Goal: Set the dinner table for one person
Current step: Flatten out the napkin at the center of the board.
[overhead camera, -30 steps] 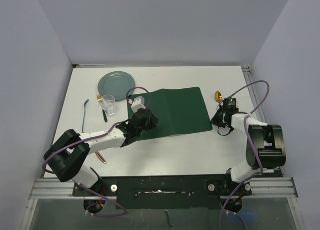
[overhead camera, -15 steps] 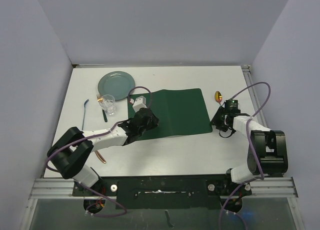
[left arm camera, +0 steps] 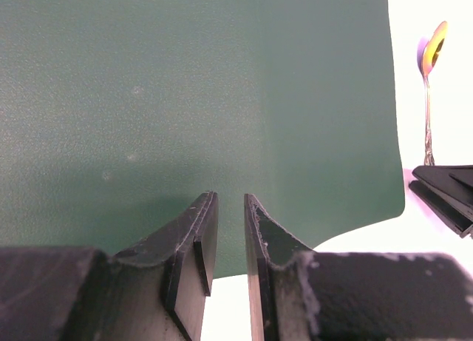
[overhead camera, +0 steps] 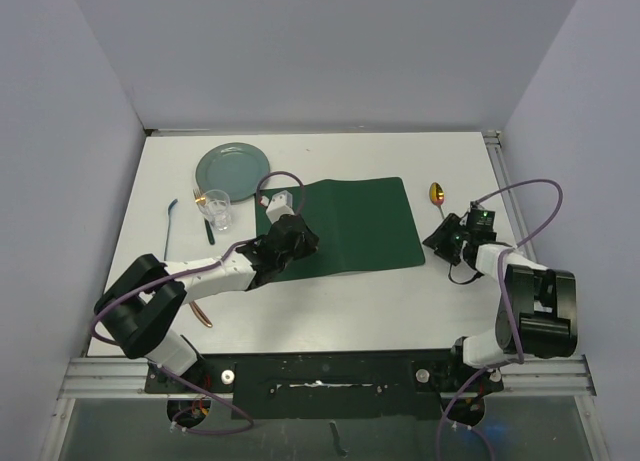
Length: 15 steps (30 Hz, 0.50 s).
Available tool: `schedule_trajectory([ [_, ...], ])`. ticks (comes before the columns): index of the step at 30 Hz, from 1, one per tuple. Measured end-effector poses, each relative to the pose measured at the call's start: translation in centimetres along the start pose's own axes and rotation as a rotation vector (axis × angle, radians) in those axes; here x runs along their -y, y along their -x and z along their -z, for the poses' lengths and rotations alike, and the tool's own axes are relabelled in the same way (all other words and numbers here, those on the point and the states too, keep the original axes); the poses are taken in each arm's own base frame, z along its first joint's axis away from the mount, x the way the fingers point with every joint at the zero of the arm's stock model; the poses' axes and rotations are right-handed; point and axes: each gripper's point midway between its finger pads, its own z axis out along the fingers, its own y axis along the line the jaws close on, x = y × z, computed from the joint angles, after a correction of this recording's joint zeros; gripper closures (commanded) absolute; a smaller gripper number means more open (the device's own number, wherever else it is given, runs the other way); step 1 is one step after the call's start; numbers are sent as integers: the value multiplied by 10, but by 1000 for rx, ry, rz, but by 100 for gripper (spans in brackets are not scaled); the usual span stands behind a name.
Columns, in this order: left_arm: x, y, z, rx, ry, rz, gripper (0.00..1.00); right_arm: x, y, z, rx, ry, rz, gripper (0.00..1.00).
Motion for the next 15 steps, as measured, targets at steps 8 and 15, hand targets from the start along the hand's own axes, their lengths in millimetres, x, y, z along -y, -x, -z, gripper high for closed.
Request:
schedule_trajectory([
  [8, -5, -3, 0, -12, 17, -6, 81, -28, 7, -21, -18, 197, -4, 60],
  [15, -11, -3, 1, -14, 41, -11, 81, -49, 7, -33, -73, 336, -7, 70],
])
